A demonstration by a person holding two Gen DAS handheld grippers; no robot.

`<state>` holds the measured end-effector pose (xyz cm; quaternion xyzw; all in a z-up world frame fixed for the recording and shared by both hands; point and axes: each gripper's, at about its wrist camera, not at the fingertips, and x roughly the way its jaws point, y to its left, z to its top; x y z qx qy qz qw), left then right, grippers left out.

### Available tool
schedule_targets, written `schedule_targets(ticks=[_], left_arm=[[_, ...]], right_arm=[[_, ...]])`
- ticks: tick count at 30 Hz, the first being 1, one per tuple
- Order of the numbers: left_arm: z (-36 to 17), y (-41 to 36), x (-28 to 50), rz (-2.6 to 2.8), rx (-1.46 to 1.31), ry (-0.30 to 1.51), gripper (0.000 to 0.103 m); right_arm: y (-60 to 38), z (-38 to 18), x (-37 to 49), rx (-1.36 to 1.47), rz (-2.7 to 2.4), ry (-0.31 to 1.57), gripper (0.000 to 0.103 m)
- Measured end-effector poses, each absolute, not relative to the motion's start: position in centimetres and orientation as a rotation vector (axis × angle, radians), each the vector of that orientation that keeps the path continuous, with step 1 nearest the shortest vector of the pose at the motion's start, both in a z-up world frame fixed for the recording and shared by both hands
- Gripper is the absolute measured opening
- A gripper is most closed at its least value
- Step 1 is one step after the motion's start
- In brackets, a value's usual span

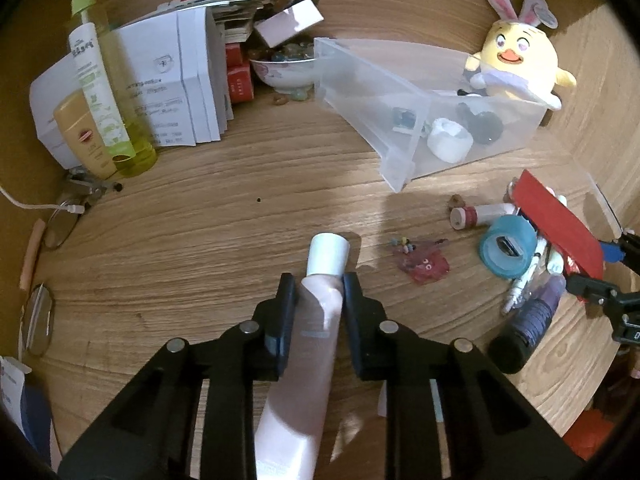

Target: Organize objects

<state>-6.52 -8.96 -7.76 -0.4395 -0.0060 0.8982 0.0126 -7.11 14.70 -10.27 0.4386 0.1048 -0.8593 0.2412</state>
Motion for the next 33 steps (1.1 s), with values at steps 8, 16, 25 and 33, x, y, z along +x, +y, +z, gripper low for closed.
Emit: schedule_targets(ticks=[8,16,25,33], left_arm=[[-6.1,-10.0,-6.1,2.857,-1.313,-0.08,0.022],[-2.9,-11.1,-4.9,2.947,-1.195,-0.127,0.022],[0.1,-10.4,-4.4,2.991,-1.073,-0.156,0.021],[2.9,-9.1,-4.6,2.997,-0.942,-0.172,0.019]], right_arm=[[16.1,-9.6,-7.2,1.169,-2.378,0.206,0.054],[16.9,-7.2,-7.1,1.073,-2.424,0.167,0.054],[17.6,-4.3,-7.8,0.974,-2.484,0.12,0.054],[18.3,-2.4,-8.6,0.895,-2.516,0.082,0.054]])
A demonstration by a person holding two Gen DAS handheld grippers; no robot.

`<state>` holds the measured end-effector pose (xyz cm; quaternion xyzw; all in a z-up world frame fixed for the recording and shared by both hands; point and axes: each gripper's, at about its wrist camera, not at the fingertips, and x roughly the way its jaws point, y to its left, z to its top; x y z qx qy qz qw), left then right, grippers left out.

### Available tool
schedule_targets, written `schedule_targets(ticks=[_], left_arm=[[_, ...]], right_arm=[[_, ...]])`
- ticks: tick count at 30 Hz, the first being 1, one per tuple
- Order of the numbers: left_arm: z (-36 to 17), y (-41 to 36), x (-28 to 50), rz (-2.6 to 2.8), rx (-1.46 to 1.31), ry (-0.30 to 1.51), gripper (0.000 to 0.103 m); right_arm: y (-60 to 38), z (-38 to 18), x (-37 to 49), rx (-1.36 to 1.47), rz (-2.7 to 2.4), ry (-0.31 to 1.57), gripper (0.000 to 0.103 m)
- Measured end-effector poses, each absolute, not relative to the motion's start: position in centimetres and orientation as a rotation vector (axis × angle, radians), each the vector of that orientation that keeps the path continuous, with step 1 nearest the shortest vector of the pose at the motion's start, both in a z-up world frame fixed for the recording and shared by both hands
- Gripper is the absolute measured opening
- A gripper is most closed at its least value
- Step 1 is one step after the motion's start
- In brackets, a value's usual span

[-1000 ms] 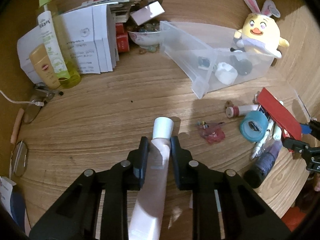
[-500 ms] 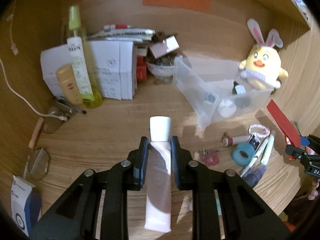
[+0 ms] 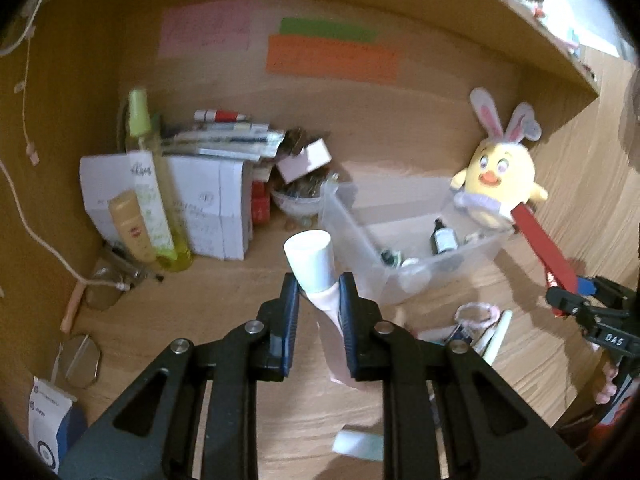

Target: Organize objects

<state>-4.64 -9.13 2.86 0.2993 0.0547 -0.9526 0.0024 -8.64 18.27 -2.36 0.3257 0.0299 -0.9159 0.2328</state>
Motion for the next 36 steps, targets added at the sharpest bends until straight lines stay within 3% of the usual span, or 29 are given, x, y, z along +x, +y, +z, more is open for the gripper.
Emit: schedule_targets(ticks=[23,36], left_arm=[[8.5,-5.8,-10.0,-3.062,0.768,0.204,0.019],[7.1,-4.8,-14.4,-3.002,0.821,0.138,0.019]], right_arm=[[19.1,0.7,-14.9,0.796,-2.553,0.032,0.054],[17.8,2.5,-19.1,0.76,-2.574,0.063,0.054]])
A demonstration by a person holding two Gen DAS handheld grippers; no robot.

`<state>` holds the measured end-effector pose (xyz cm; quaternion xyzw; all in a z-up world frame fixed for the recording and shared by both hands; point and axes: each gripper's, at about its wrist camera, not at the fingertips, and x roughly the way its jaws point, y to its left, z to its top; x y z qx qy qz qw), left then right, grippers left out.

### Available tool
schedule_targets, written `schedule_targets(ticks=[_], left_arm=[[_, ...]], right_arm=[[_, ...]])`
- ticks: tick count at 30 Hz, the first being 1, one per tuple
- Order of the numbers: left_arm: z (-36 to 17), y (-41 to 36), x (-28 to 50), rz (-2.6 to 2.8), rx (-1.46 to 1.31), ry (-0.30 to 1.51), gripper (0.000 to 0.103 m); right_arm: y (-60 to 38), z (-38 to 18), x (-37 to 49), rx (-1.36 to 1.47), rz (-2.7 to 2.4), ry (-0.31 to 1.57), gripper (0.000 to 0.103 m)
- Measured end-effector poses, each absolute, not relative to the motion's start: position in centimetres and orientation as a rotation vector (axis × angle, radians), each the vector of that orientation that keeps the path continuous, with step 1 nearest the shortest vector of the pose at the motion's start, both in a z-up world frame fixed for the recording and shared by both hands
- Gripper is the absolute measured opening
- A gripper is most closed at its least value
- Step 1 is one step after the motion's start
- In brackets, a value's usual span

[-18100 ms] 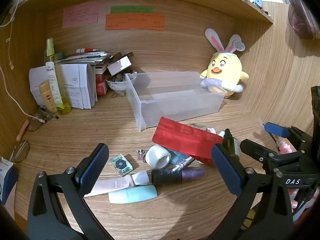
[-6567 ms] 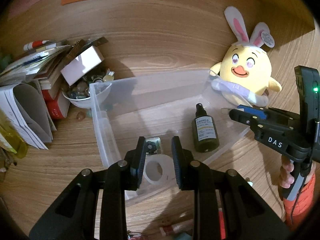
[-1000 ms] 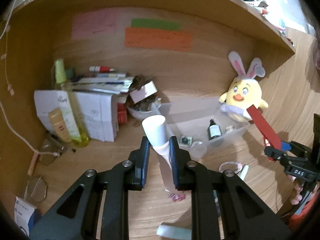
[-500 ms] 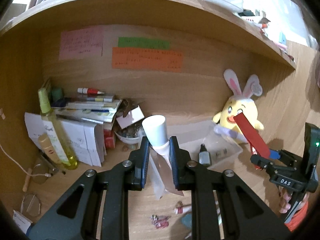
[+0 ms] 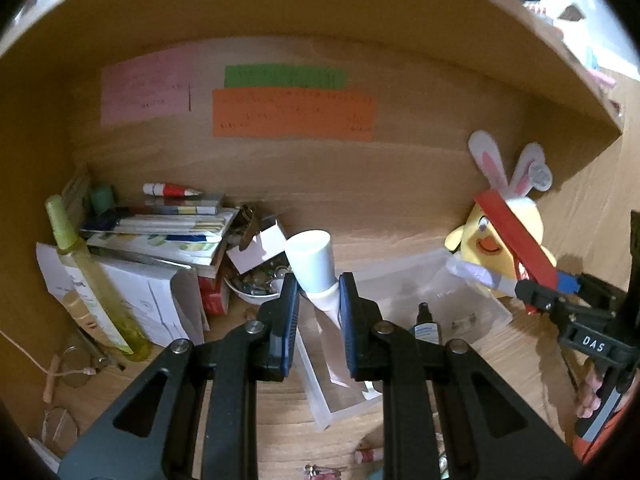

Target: Organize objects

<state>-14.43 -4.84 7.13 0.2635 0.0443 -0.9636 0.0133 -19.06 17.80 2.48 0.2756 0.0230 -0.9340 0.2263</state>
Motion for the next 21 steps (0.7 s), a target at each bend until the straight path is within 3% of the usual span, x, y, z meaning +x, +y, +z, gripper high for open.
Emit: schedule_targets(ticks=[21], left_arm=[[1.9,-3.5,-19.7,-2.947,1.021,0.03,0.019]], right_arm=[[14.8,-3.9,-24.9,0.999,-2.528,0.137,0.054]])
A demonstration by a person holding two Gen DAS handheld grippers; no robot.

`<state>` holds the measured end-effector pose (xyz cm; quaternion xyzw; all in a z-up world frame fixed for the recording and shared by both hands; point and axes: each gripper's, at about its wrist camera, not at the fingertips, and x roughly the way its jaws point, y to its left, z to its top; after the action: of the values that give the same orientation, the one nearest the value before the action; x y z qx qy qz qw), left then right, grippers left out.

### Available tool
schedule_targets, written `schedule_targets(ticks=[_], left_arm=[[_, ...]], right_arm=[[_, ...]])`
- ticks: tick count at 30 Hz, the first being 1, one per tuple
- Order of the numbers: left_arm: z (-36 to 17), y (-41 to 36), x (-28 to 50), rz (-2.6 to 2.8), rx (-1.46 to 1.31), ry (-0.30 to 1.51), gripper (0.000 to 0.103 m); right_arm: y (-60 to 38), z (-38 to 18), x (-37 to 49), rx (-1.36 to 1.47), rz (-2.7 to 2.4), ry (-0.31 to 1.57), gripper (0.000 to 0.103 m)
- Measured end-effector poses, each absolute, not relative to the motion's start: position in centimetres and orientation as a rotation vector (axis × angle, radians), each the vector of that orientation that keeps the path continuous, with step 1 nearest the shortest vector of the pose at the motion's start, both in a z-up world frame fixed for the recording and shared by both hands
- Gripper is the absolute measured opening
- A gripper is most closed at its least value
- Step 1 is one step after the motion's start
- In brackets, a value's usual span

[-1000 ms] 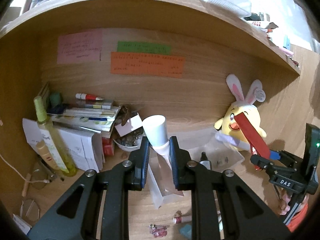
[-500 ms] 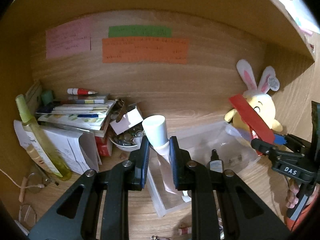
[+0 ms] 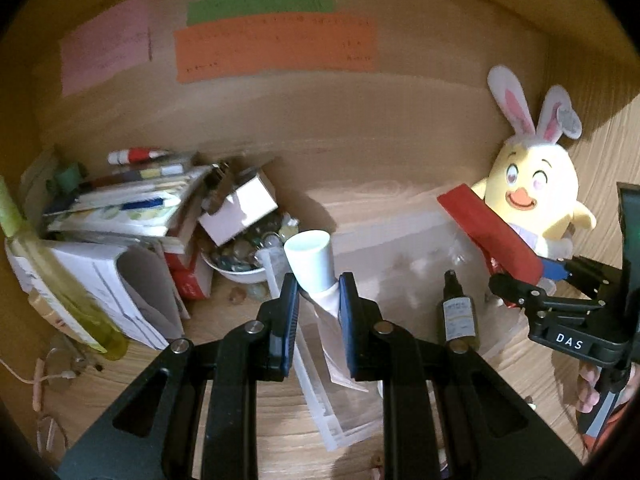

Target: Organize objects

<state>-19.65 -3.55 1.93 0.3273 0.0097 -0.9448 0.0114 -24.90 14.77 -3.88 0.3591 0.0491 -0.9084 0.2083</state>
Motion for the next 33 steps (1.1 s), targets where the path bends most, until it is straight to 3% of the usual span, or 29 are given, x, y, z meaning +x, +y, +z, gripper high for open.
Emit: schedule_targets(ticks=[19,31,33], left_arm=[[1.1,-3.0,-19.9,-2.968,1.086,0.002,0.02],[2.5,-2.8,-16.3,-2.998,1.043,-0.02,0.067],[2.7,-2.7,-15.6,-2.999,1.032,-0.035,0.076]], right_arm=[[13.4,-5.7,-25.6,1.077,-2.519,0.216,0.055],[13.1,-4.5,-24.1,1.035,-2.515,0.261,0.061],[13.1,-4.0,-23.5,1.013,-2.521,0.272,0.067]])
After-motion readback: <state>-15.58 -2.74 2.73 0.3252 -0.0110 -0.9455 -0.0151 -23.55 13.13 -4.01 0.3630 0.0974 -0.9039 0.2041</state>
